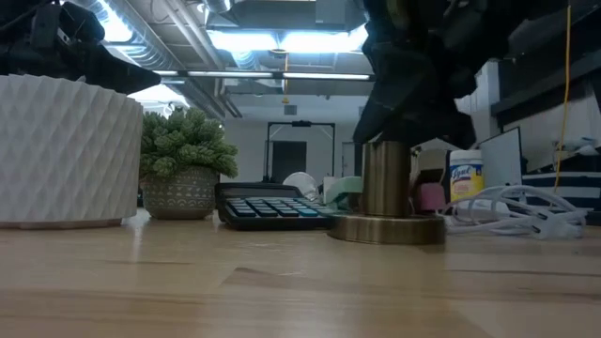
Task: Screw lightbulb
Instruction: Insert the lightbulb into the lamp
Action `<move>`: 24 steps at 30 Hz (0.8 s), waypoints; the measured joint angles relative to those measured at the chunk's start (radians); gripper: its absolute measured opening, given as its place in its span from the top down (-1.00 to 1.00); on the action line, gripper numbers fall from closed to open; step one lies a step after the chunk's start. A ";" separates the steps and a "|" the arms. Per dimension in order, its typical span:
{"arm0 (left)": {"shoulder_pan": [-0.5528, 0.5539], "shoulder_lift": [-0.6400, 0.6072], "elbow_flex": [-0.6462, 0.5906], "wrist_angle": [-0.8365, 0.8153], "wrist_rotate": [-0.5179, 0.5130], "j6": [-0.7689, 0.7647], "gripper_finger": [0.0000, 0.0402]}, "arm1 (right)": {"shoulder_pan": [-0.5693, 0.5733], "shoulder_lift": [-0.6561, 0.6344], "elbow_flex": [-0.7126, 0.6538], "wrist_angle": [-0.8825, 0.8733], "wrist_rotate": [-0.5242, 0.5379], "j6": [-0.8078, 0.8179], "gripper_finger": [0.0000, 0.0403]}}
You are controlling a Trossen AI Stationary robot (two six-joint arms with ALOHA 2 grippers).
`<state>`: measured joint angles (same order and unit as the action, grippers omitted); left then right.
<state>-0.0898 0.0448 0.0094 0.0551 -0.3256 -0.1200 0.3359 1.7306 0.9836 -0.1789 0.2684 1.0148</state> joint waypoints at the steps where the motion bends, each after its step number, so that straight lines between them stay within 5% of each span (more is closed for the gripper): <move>1: 0.000 0.000 0.000 0.000 0.000 -0.007 0.99 | -0.009 0.000 0.000 -0.003 0.008 -0.013 0.25; 13: 0.000 0.000 0.000 0.000 0.000 -0.015 0.99 | -0.140 -0.001 0.000 -0.062 0.046 -0.158 0.20; 24: 0.000 0.000 0.000 0.000 0.000 -0.030 0.99 | -0.149 -0.001 -0.002 -0.046 0.009 -0.162 0.07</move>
<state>-0.0898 0.0448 0.0094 0.0551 -0.3256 -0.1501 0.1871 1.7294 0.9821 -0.2244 0.2771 0.8524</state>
